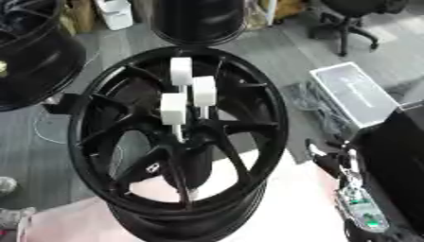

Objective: Pull the pin out of the wheel hub.

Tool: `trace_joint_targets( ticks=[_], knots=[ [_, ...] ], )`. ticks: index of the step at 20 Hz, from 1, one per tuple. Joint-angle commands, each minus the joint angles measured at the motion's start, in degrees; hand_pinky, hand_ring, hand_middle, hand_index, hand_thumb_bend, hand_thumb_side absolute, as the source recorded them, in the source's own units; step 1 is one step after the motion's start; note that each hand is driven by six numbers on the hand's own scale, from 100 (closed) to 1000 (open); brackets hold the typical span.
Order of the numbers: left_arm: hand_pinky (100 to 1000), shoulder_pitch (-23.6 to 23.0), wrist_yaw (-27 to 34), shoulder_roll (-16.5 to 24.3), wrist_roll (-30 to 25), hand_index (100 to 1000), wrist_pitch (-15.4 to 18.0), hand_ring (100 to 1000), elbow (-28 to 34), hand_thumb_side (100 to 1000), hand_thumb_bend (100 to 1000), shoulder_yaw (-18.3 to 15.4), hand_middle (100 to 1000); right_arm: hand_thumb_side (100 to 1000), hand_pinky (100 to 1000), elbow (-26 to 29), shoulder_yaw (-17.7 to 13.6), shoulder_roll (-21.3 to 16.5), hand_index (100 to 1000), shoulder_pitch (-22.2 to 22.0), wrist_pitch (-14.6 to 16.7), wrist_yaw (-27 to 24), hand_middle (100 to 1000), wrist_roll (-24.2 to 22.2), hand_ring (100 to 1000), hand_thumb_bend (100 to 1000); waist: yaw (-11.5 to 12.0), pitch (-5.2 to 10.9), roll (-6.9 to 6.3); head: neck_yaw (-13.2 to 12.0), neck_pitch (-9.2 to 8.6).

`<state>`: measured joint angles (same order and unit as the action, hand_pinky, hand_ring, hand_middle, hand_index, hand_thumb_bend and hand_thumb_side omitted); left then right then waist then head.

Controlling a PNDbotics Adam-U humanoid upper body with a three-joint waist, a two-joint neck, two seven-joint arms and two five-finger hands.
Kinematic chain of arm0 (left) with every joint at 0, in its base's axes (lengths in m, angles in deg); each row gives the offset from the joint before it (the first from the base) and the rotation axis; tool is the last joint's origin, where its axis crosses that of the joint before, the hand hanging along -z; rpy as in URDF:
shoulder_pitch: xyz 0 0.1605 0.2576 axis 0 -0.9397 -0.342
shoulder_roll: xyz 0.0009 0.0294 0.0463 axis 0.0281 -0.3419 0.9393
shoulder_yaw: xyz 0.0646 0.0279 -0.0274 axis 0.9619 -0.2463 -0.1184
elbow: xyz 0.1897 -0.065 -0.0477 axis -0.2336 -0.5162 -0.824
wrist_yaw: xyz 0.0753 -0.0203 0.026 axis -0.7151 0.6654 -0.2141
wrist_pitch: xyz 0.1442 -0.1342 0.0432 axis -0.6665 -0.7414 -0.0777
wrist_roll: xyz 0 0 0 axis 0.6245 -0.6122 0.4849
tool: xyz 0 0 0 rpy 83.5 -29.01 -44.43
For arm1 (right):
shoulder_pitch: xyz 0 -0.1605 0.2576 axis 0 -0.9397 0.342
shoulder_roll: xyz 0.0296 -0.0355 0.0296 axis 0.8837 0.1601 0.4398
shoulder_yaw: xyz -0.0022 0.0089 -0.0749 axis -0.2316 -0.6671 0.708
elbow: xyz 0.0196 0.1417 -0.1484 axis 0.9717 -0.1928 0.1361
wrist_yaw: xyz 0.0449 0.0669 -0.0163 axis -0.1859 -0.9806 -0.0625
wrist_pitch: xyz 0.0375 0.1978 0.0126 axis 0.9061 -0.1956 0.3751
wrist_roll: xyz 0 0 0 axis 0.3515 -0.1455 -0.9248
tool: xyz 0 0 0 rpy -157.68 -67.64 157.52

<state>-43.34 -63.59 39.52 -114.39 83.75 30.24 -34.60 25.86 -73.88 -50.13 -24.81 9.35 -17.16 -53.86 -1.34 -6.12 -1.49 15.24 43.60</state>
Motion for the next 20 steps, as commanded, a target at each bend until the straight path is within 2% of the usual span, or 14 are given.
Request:
trace_joint_targets(
  ticks=[1, 4, 5, 7, 10, 12, 17, 20],
  knots=[
    [233, -2.47, -1.15, 2.29, -0.13, 679, -2.37, 280, -4.10, 379, 287, -0.87, 571, 189, 545, 0.83, -0.23, -0.92, 861, 0.73, -0.02, -0.25, 691, 0.21, 501, 444, -0.07, 0.42, 0.03, -0.15, -0.67],
    [270, -6.87, -3.67, 0.13, 1.51, 734, -3.00, 315, -8.49, 423, 379, -1.11, 638, 189, 545, 0.81, 0.03, -0.79, 861, 0.73, -0.09, -0.22, 691, -0.01, 501, 444, -0.45, 0.45, 0.26, -0.59, -0.48],
    [292, -8.28, -4.52, -0.76, 2.25, 780, -2.55, 340, -9.83, 497, 516, -1.28, 700, 190, 545, 0.83, 0.14, -0.78, 861, 0.74, -0.11, -0.20, 691, -0.10, 501, 444, -0.66, 0.48, 0.33, -0.85, -0.35],
    [323, -10.65, -6.32, -2.34, 3.95, 843, -1.32, 377, -11.38, 595, 709, -1.65, 777, 189, 545, 0.84, 0.31, -0.65, 861, 0.78, -0.14, -0.17, 691, -0.27, 501, 444, -1.08, 0.54, 0.45, -1.26, -0.12],
    [339, -11.82, -9.05, -4.56, 6.82, 875, -0.57, 418, -11.78, 641, 810, -3.03, 835, 192, 544, 0.87, 0.43, -0.43, 861, 0.86, -0.14, -0.17, 691, -0.41, 501, 433, -1.37, 0.49, 0.68, -1.33, -0.01],
    [331, -12.48, -9.01, -5.93, 8.72, 867, -0.70, 419, -10.93, 664, 805, -4.63, 831, 189, 544, 0.86, 0.38, -0.32, 861, 0.84, -0.15, -0.20, 691, -0.37, 501, 444, -1.30, 0.47, 0.80, -1.28, 0.07],
    [308, -15.89, -5.08, -9.37, 13.39, 790, -0.22, 412, -4.51, 757, 582, -9.16, 743, 188, 545, 0.89, 0.29, -0.17, 861, 0.80, -0.13, -0.32, 691, -0.24, 501, 444, -1.10, 0.31, 0.91, -1.13, 0.10],
    [308, -18.46, -2.17, -12.00, 16.32, 788, 0.28, 411, 0.22, 764, 572, -11.59, 741, 187, 545, 0.90, 0.33, -0.01, 861, 0.77, -0.10, -0.39, 691, -0.28, 501, 444, -1.01, 0.18, 0.96, -0.91, 0.06]
  ],
)
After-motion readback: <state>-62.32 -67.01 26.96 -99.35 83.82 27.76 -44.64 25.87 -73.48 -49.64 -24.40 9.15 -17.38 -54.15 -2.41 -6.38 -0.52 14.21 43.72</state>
